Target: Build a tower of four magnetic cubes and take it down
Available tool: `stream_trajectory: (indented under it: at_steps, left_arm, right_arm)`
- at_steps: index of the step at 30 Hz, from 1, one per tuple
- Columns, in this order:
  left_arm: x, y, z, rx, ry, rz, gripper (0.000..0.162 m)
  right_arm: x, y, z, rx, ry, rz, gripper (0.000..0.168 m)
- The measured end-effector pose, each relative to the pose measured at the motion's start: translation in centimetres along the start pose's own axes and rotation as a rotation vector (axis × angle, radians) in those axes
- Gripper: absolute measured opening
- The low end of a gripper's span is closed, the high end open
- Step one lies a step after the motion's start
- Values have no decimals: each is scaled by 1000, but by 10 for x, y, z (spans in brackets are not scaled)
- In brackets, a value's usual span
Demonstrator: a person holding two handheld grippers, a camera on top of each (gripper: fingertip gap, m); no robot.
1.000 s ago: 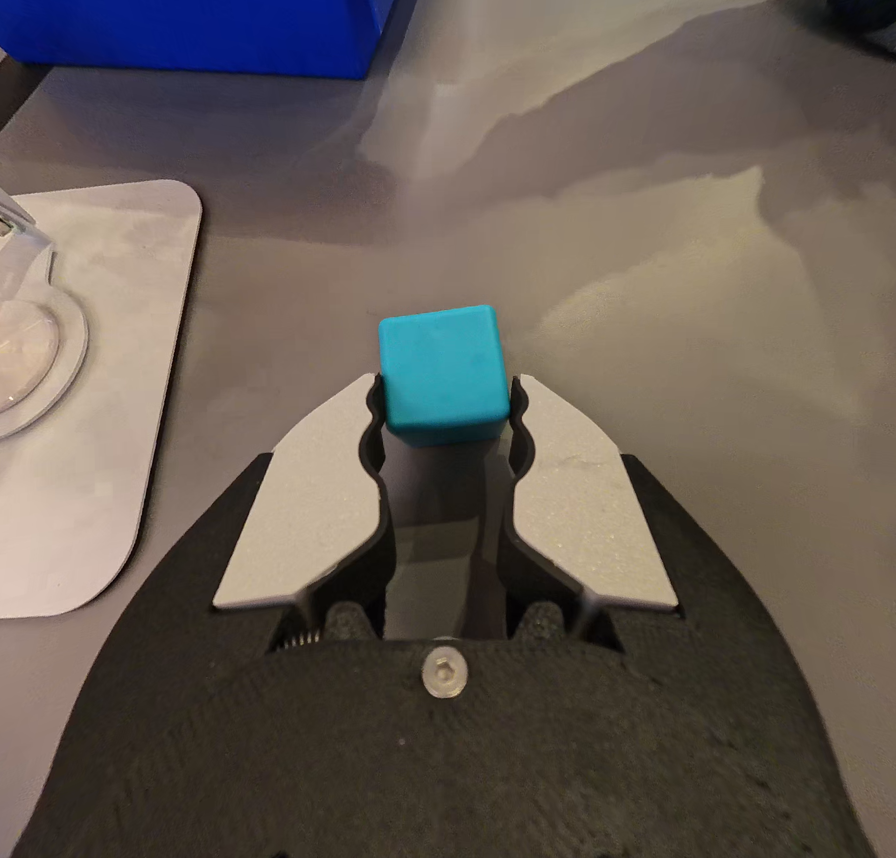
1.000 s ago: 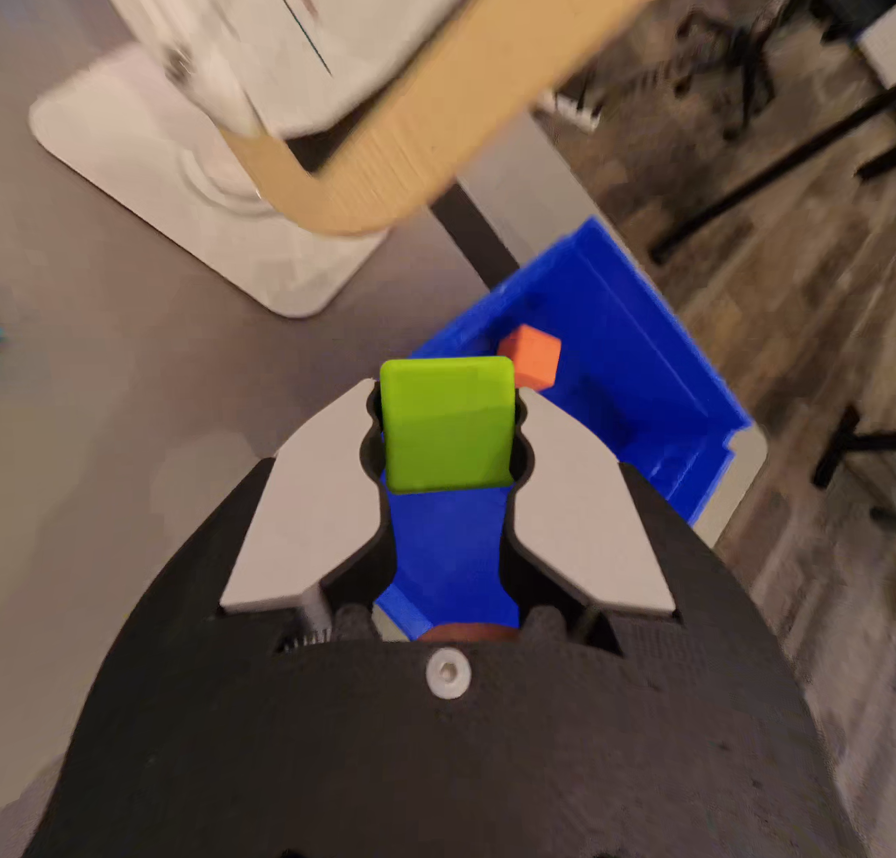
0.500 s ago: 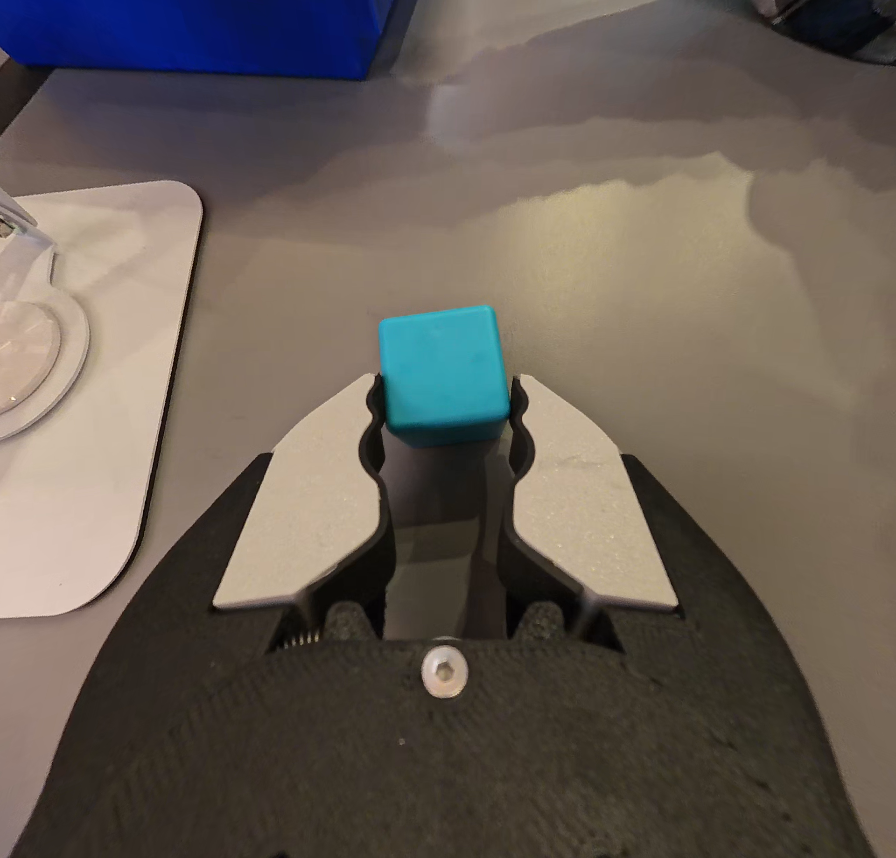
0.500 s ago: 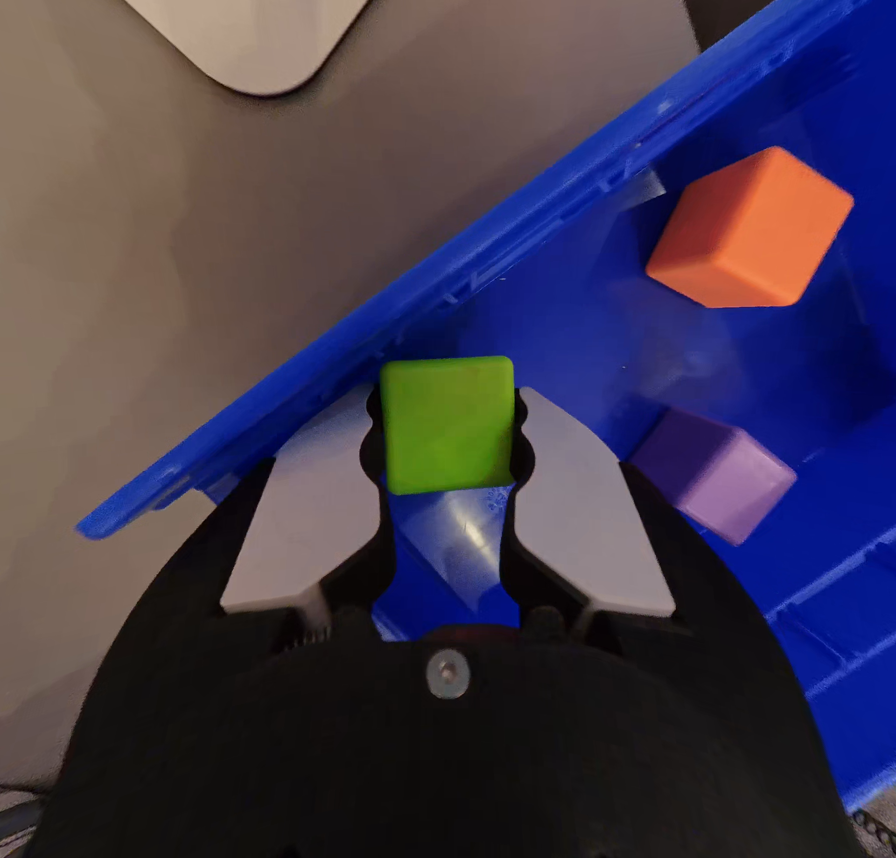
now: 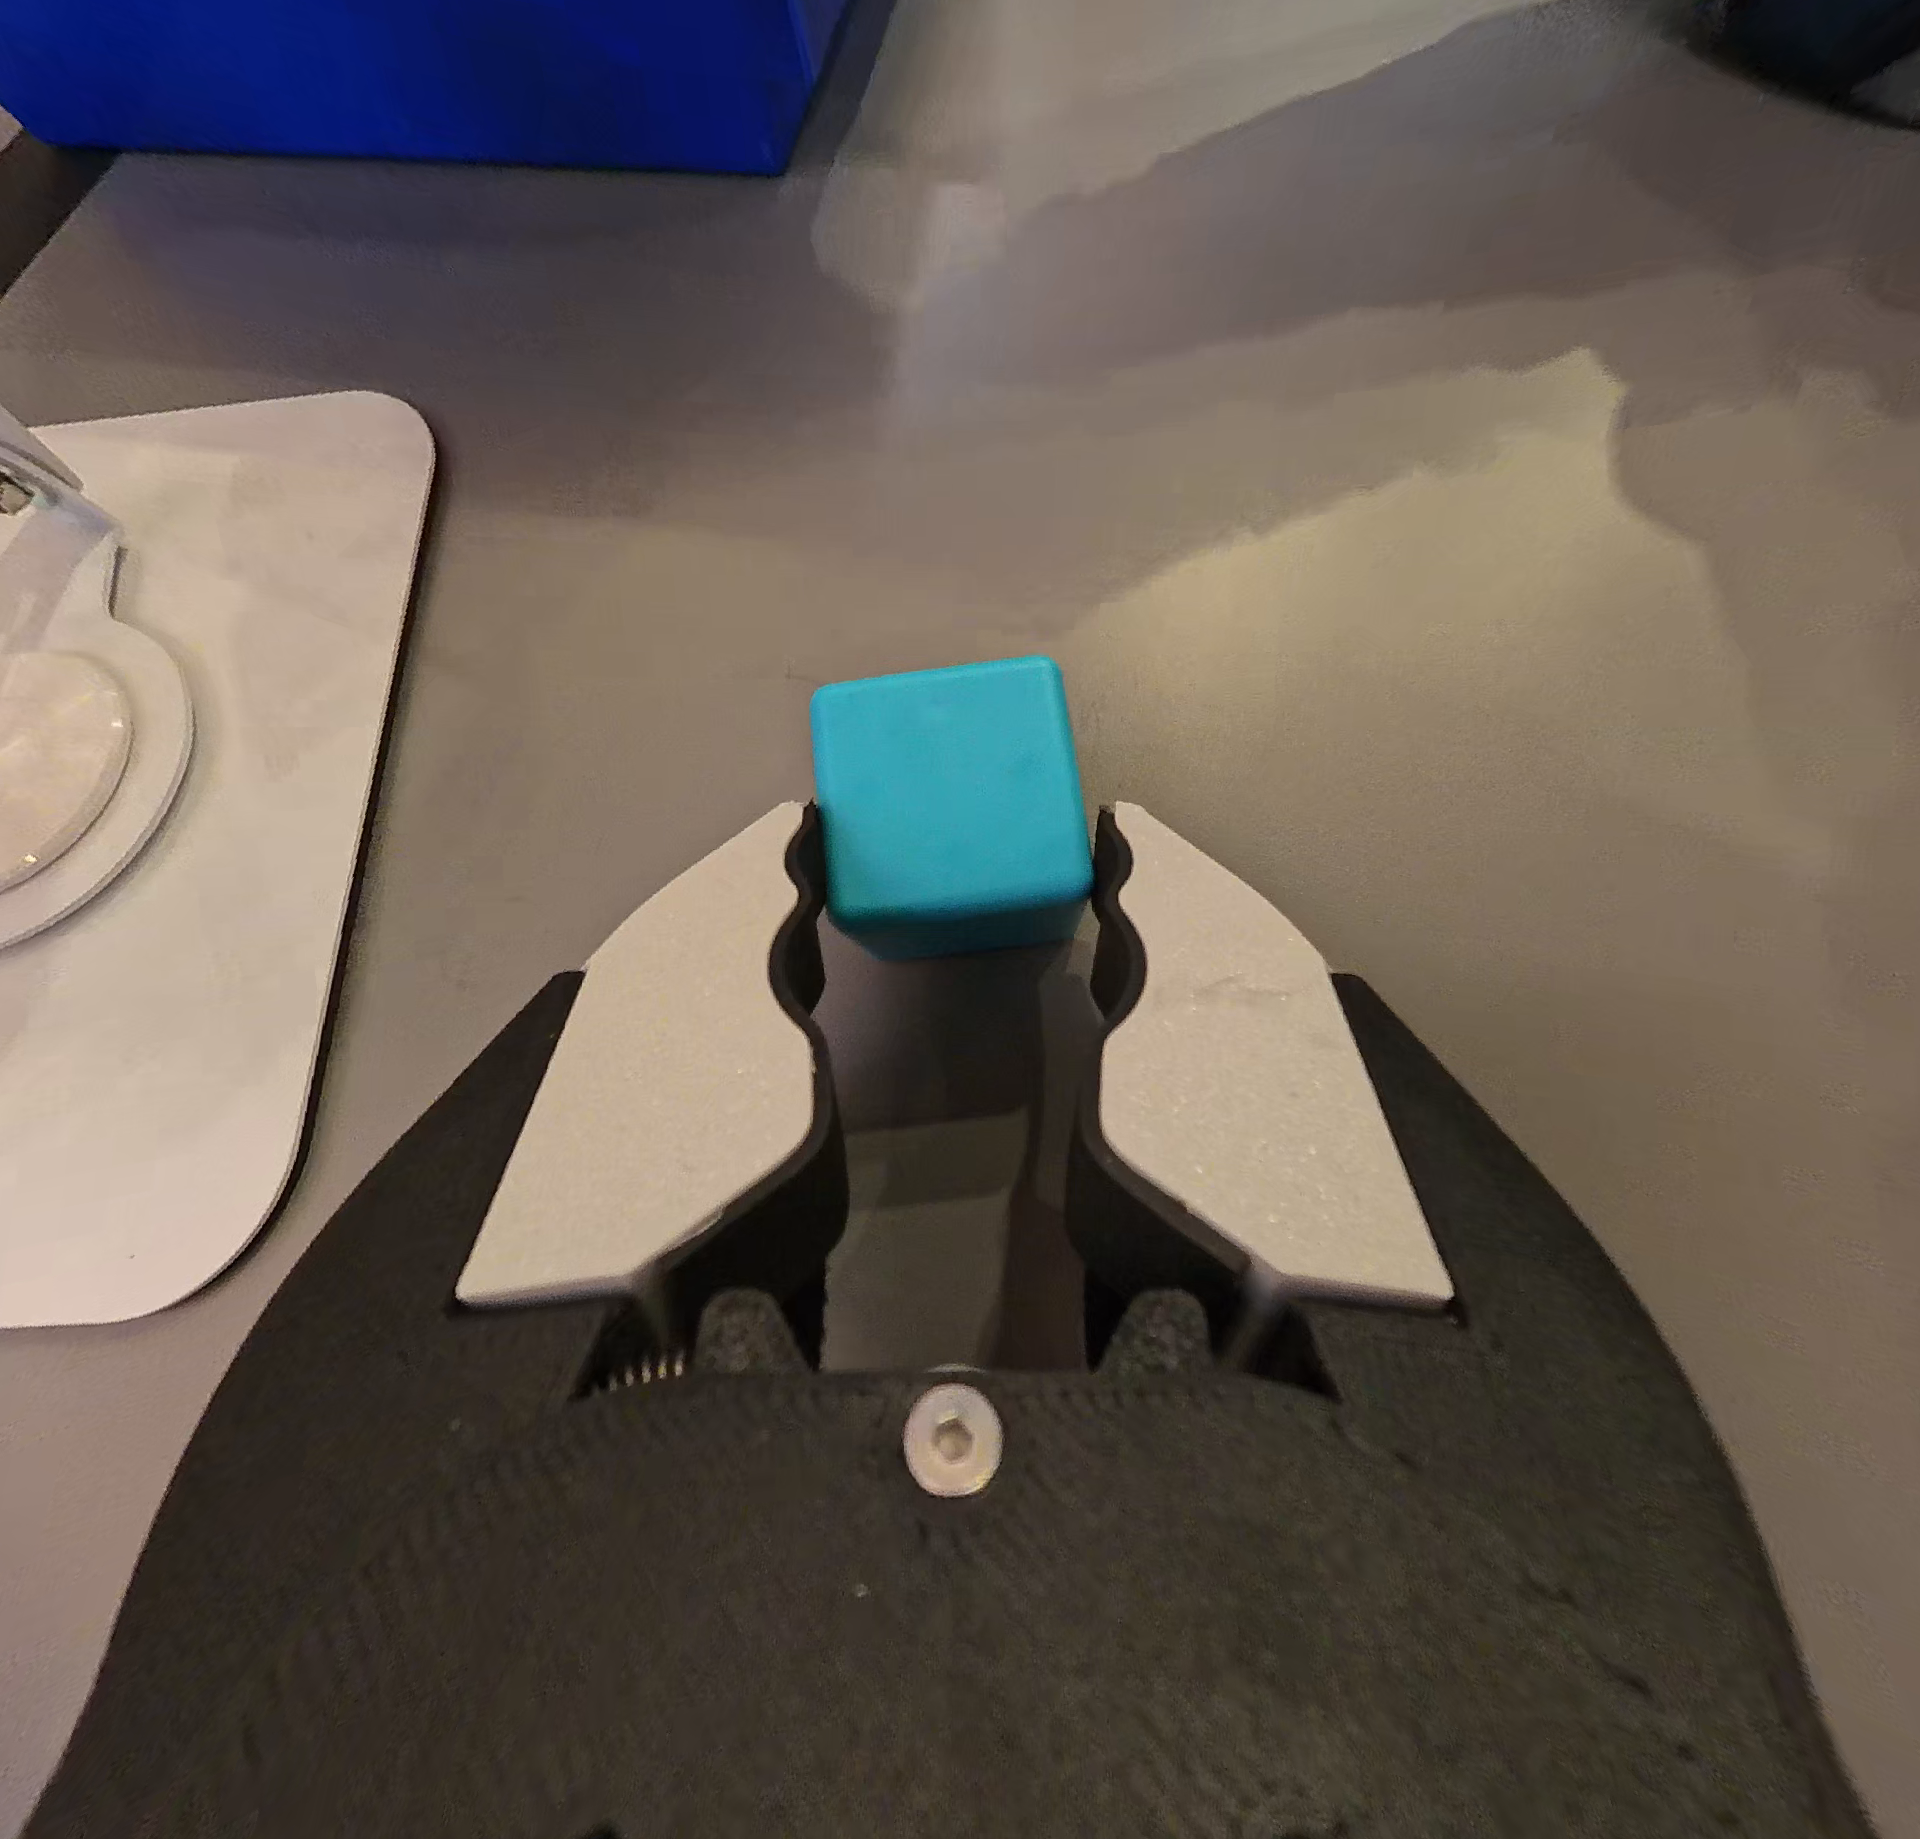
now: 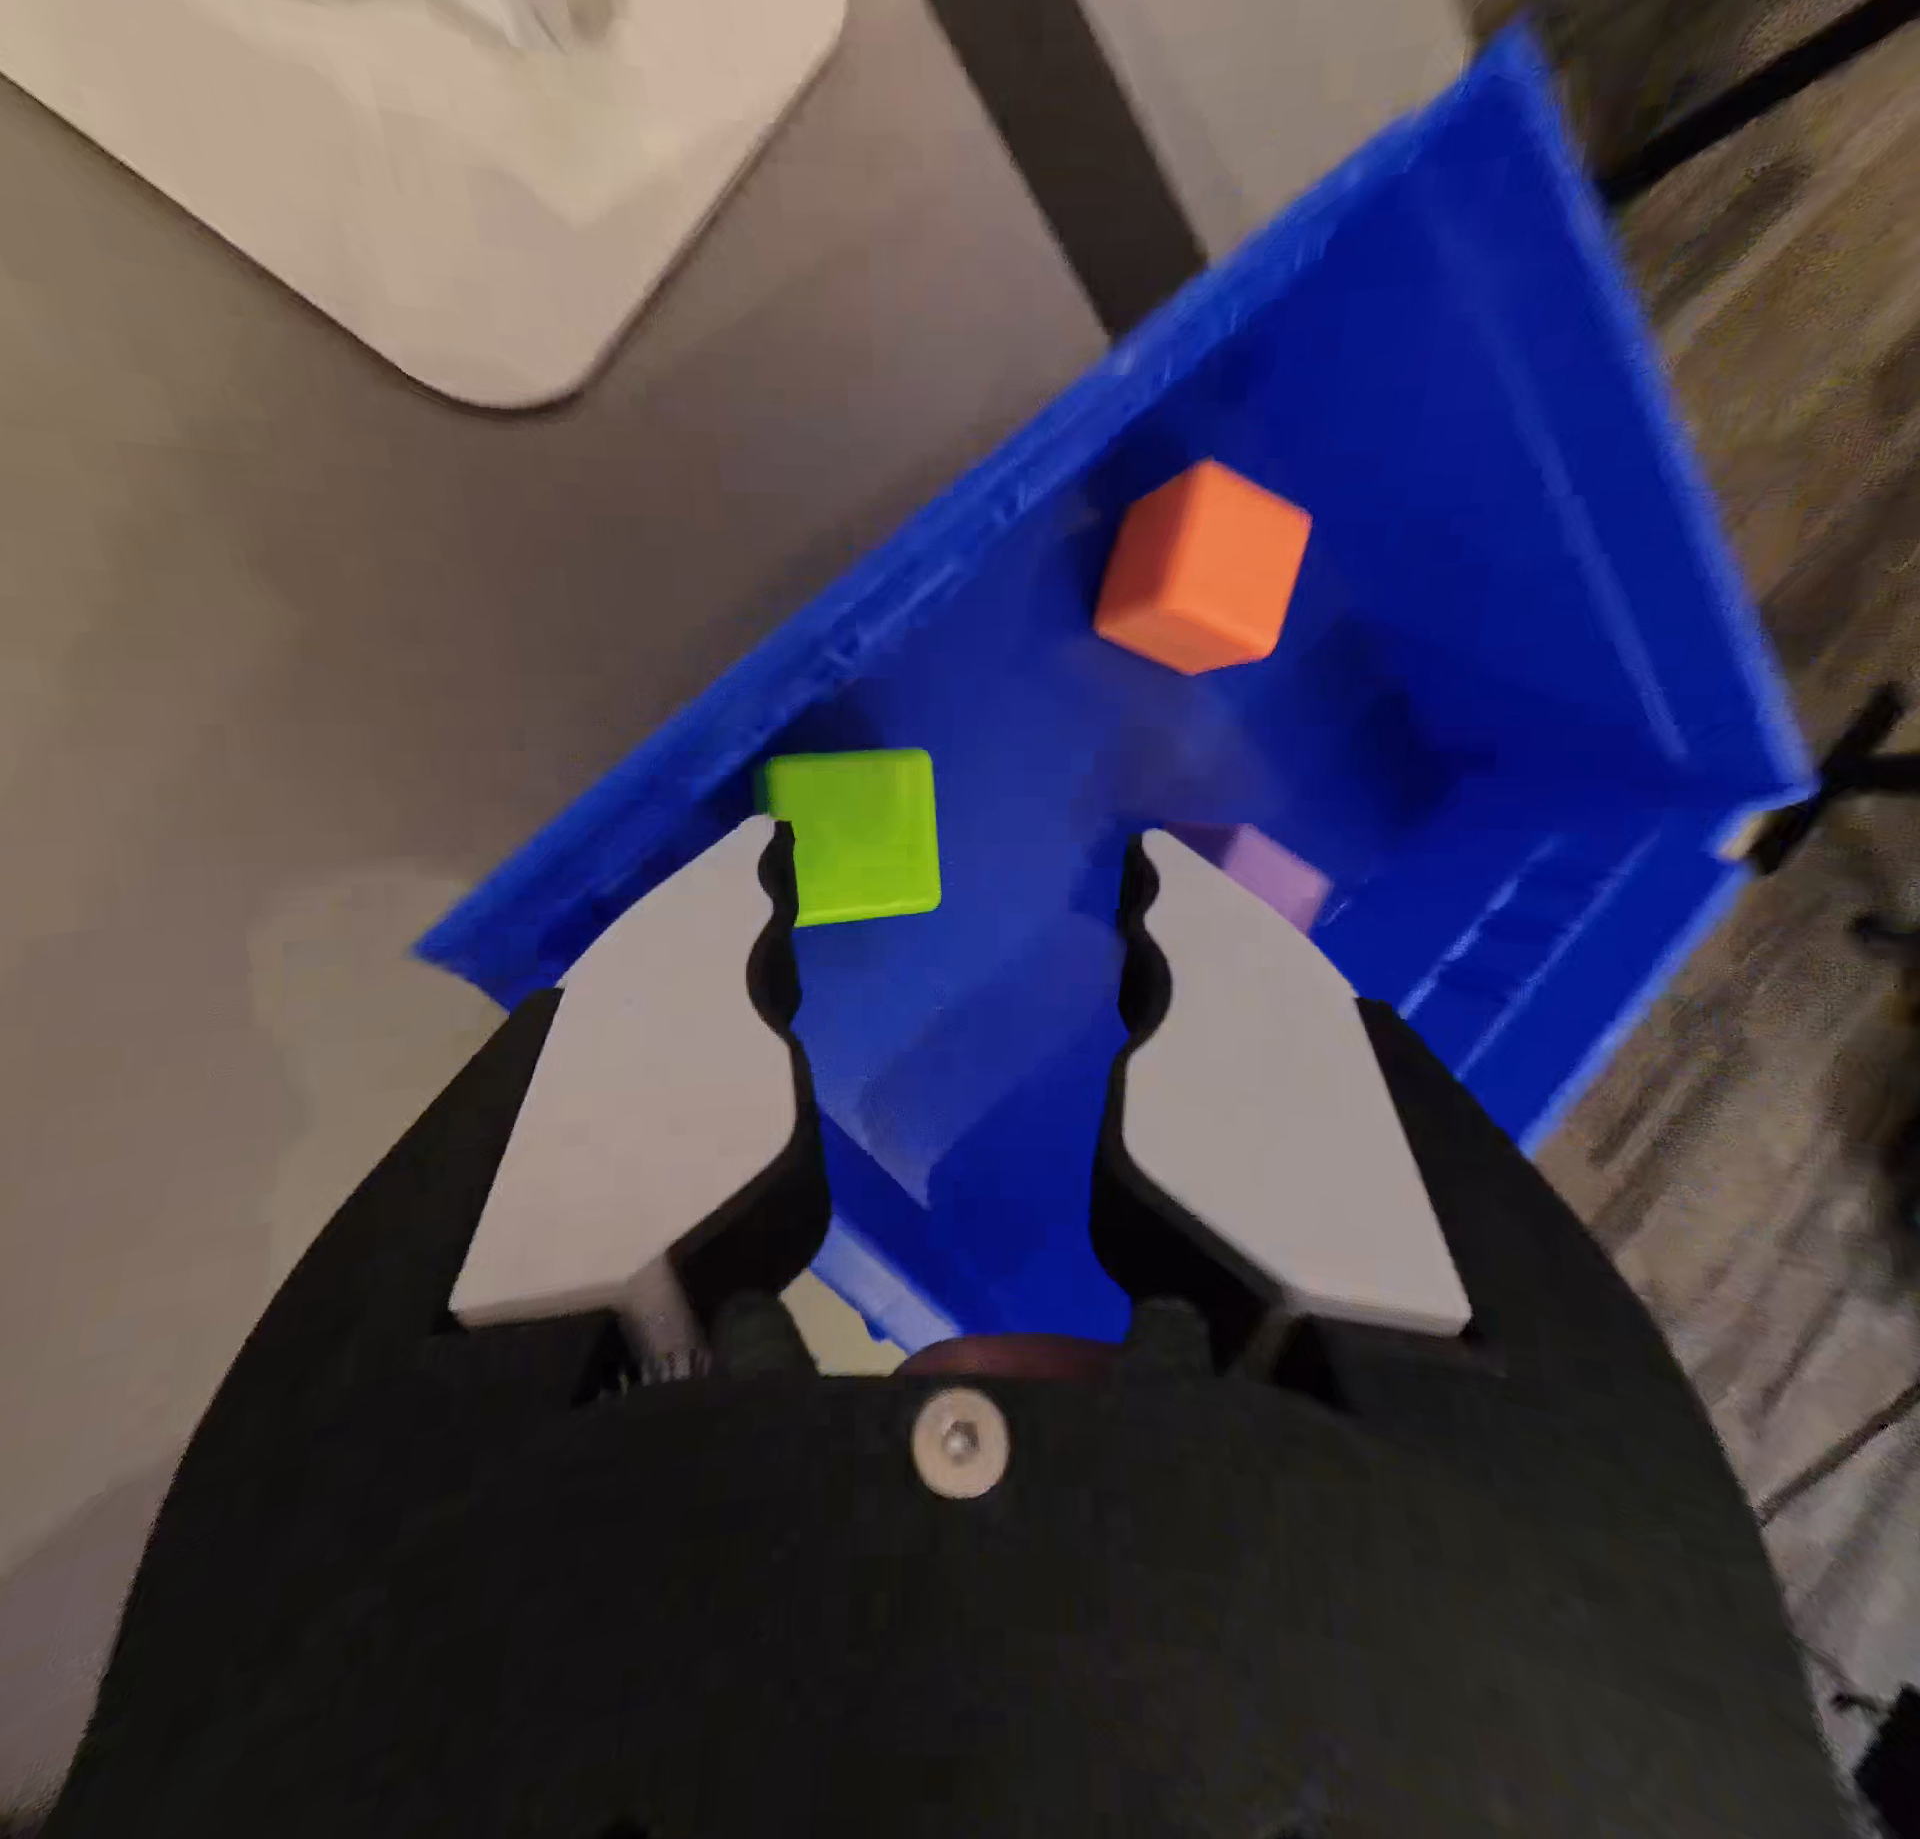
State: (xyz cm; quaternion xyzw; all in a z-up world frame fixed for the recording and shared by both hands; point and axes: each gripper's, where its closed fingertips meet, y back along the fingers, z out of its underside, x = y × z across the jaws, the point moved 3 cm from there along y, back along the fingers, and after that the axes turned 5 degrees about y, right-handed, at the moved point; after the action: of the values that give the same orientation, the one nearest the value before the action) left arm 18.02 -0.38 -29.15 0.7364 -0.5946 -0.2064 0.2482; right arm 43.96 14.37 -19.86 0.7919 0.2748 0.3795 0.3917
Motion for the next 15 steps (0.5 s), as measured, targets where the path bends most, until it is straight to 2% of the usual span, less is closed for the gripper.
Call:
stream_trajectory:
  at_steps: [3,6,11,15]
  left_arm:
    - [0,0,0,0,-1,-1,49]
    - [0,0,0,0,-1,-2,49]
    - [0,0,0,1,2,-4,49]
    - [-3,1,0,3,16,-24,52]
  right_arm:
    - [-30,32,-37,145,143,-27,60]
    - [-76,50,-67,242,298,-117,59]
    - [-150,42,-98,283,489,-299,61]
    - [-197,18,-102,216,605,-406,67]
